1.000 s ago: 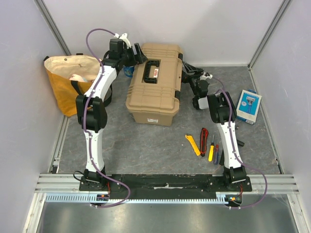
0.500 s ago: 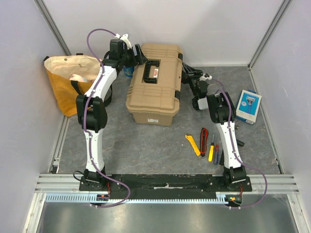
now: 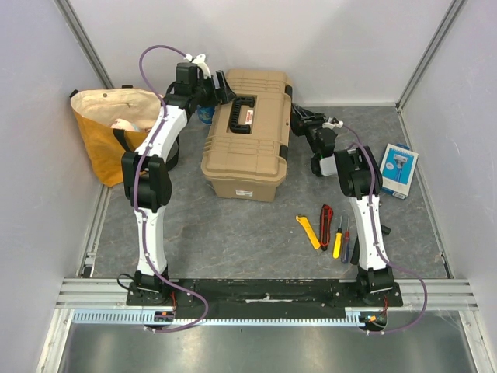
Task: Pack the tool kit
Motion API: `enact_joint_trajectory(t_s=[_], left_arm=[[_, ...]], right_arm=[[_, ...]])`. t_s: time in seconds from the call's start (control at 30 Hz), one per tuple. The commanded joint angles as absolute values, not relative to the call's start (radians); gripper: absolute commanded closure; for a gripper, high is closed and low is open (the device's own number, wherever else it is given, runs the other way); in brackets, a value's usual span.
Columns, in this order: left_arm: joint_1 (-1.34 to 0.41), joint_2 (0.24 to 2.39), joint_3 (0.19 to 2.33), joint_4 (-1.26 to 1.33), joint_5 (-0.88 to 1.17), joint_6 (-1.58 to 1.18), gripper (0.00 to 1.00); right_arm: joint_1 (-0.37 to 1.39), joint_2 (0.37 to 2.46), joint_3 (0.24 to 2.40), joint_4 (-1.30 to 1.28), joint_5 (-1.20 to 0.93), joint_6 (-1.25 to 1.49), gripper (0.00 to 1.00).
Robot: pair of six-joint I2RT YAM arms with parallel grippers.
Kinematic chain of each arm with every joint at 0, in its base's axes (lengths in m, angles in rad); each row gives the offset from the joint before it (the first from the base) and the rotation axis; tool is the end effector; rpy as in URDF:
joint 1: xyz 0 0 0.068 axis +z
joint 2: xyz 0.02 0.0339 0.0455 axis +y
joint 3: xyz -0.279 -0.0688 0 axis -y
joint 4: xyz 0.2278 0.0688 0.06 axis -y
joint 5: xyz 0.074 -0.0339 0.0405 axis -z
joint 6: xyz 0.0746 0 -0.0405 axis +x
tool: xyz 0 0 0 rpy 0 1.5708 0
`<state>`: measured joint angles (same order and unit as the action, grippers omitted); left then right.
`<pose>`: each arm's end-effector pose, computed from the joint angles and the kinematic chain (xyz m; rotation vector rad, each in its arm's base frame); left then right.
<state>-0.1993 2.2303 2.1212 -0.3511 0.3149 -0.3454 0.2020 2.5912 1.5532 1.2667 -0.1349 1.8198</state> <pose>0.5382 -0.1323 0.3045 0.0520 2.0699 -0.6590 0.5557 0.1240 0.1272 1.0534 1.1914 1.7479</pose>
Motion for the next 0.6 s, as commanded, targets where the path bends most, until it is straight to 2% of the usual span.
enact_joint_trajectory(t_s=[0.0, 0.4, 0.57], left_arm=[[-0.225, 2.243, 2.118, -0.476, 0.298, -0.267, 0.13], [-0.225, 2.240, 2.117, -0.503, 0.221, -0.299, 0.14], [-0.226, 2.233, 2.117, -0.515, 0.192, -0.318, 0.15]], right_arm=[[0.206, 2.435, 1.499, 1.513, -0.236, 1.694, 0.84], [0.199, 2.290, 1.445, 1.261, -0.268, 1.477, 0.85], [0.195, 2.214, 1.416, 1.129, -0.270, 1.349, 0.79]])
